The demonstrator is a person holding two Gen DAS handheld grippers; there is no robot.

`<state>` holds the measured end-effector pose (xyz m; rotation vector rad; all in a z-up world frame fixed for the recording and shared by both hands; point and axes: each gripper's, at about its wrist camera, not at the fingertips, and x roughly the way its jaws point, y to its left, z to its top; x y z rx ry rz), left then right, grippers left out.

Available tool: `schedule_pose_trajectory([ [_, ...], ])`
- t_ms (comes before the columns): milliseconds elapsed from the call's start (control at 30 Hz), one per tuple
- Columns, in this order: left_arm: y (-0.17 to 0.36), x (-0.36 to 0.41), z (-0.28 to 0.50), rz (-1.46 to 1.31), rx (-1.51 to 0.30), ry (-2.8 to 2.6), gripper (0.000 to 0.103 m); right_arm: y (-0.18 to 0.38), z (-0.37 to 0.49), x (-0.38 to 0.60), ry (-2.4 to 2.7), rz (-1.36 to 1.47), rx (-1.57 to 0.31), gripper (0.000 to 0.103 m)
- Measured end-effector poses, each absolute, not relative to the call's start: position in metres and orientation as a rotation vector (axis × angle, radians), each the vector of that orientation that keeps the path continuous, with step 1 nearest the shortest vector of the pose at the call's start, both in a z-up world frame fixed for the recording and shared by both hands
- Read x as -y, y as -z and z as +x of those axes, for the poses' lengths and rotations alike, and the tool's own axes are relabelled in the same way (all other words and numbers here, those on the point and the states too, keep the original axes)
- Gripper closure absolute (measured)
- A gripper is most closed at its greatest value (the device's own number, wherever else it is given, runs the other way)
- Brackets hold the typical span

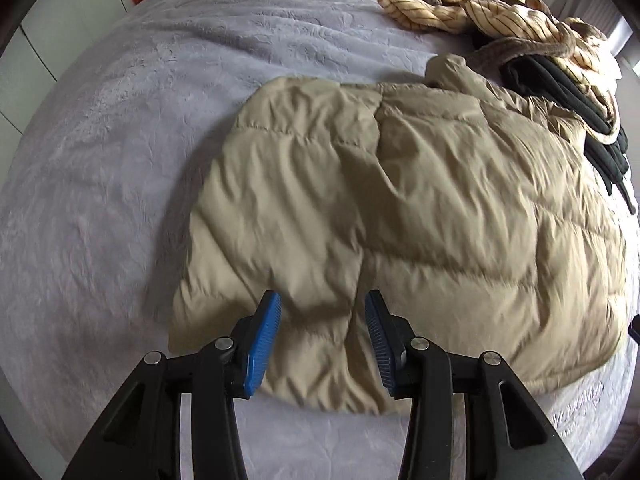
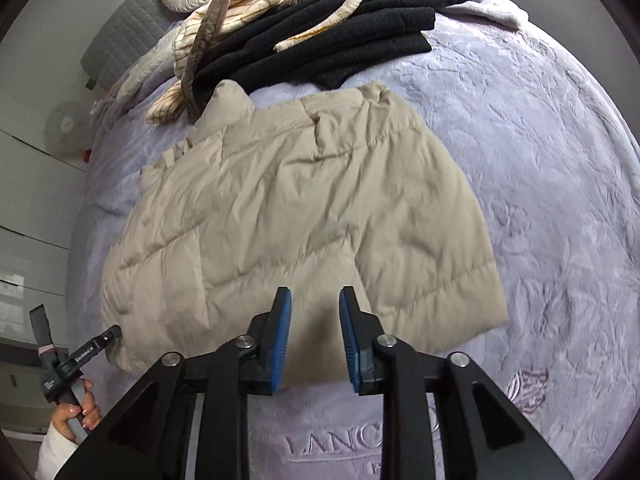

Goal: Fold large clothes

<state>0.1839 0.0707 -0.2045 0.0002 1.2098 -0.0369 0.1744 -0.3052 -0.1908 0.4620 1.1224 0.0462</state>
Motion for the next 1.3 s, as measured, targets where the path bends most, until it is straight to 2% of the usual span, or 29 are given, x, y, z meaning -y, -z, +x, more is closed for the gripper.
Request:
schedule_pose_trajectory([
  [67, 0.203, -0.07, 0.177, -0.005, -1.214, 0.042, 0.053, 0.194, 0.165, 0.301, -0.046, 0.472, -1.137, 0.071],
  [100, 0.202, -0.07, 0.173, -0.011, -1.217, 0.042, 0.043, 0.196, 0.162, 0.3, -0.047, 0.483, -1.147, 0.07],
  [133, 0.2, -0.071, 0.17, -0.016, -1.212, 0.037, 0.018, 0.197, 0.158, 0.299, -0.044, 0.495, -1.153, 0.07],
  [167, 0.196, -0.072, 0.165, -0.017, -1.186, 0.026, 0.009, 0.199, 0.156, 0.299, -0.043, 0.501, -1.157, 0.069],
  [367, 0.192, -0.076, 0.149, -0.018, -1.182, 0.016, 0.009, 0.203, 0.144, 0.293, -0.041, 0.523, -1.174, 0.054],
  [467, 0.193, -0.075, 0.141, 0.007, -1.188, 0.008, 0.008, 0.205, 0.14, 0.29, -0.055, 0.54, -1.182, 0.033],
  [500, 0.192, -0.075, 0.138, 0.017, -1.19, 0.005, 0.008, 0.206, 0.138, 0.289, -0.057, 0.547, -1.179, 0.022],
  [600, 0.195, -0.073, 0.132, 0.056, -1.192, 0.0, 0.009, 0.208, 0.132, 0.288, -0.053, 0.568, -1.162, 0.017],
  [633, 0.196, -0.074, 0.129, 0.052, -1.195, -0.001, 0.009, 0.21, 0.131, 0.288, -0.053, 0.58, -1.163, 0.008],
  [700, 0.2, -0.078, 0.128, 0.025, -1.21, 0.003, 0.009, 0.216, 0.129, 0.289, -0.067, 0.622, -1.167, 0.0],
  [967, 0.229, -0.108, 0.123, -0.205, -1.318, 0.087, 0.009, 0.244, 0.121, 0.293, -0.133, 0.825, -1.204, 0.0],
  [1167, 0.25, -0.138, 0.132, -0.489, -1.315, 0.158, 0.009, 0.255, 0.129, 0.308, -0.146, 0.949, -1.15, 0.0],
  [1300, 0.266, -0.15, 0.144, -0.563, -1.301, 0.182, 0.009, 0.272, 0.14, 0.318, -0.16, 1.07, -1.122, 0.0],
])
